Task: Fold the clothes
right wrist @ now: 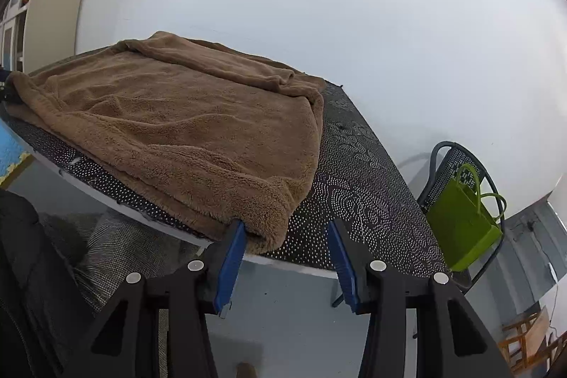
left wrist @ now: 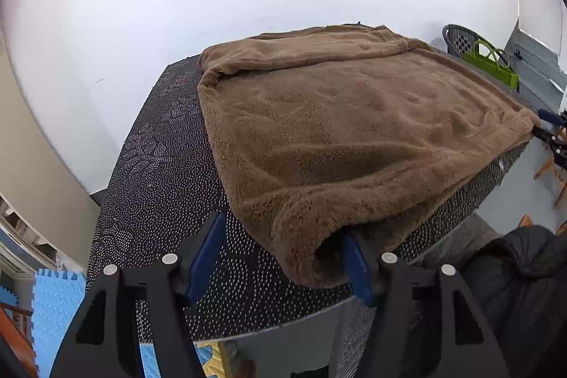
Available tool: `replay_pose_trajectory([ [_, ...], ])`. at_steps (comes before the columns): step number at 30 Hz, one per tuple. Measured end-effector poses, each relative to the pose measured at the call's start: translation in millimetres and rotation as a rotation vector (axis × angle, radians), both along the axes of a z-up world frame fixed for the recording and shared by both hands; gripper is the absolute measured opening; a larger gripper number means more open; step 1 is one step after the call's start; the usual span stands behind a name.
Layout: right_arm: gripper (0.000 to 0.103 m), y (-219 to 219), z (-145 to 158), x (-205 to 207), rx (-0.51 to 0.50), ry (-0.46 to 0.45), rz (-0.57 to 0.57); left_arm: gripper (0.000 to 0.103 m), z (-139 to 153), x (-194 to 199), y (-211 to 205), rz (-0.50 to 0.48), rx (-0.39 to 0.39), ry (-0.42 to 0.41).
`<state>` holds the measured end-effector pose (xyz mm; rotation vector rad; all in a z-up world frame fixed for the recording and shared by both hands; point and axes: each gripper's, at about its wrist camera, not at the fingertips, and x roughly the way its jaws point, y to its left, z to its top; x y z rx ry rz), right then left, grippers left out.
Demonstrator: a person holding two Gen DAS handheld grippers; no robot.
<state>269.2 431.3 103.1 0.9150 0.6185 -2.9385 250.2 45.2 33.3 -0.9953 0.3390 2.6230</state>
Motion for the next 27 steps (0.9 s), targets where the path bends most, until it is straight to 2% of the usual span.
replay_pose_trajectory([
  [4,0.047,-7,-4,-6,0.020,0.009,0.022,0.069,3,-6,-3,0.020,0.045,0.007],
  [5,0.038,-7,-3,-8,0.010,0.006,0.025,0.069,3,-7,-4,0.025,0.057,0.004],
  [6,0.032,-6,-2,-9,-0.009,-0.004,0.031,0.069,3,-8,-5,0.028,0.059,0.001],
  [9,0.023,-7,-2,-10,-0.022,-0.024,0.046,0.068,2,-8,-9,0.038,0.062,-0.007],
  [10,0.022,-8,-2,-9,-0.025,-0.024,0.044,0.063,2,-8,-10,0.042,0.063,-0.010],
  [11,0.020,-7,-1,-8,-0.031,-0.023,0.042,0.053,2,-9,-11,0.045,0.065,-0.013],
  [15,0.013,2,13,-11,-0.128,-0.006,0.014,0.039,4,-9,-13,0.051,0.061,-0.010],
  [18,0.013,6,23,-12,-0.156,0.021,0.003,0.030,6,-8,-10,0.038,0.054,-0.007],
  [20,0.013,2,25,-14,-0.126,0.035,0.003,0.026,8,-6,-9,0.033,0.050,-0.004],
  [27,0.013,-4,31,-23,-0.075,0.081,-0.001,0.024,21,-5,-14,0.031,0.081,0.008],
])
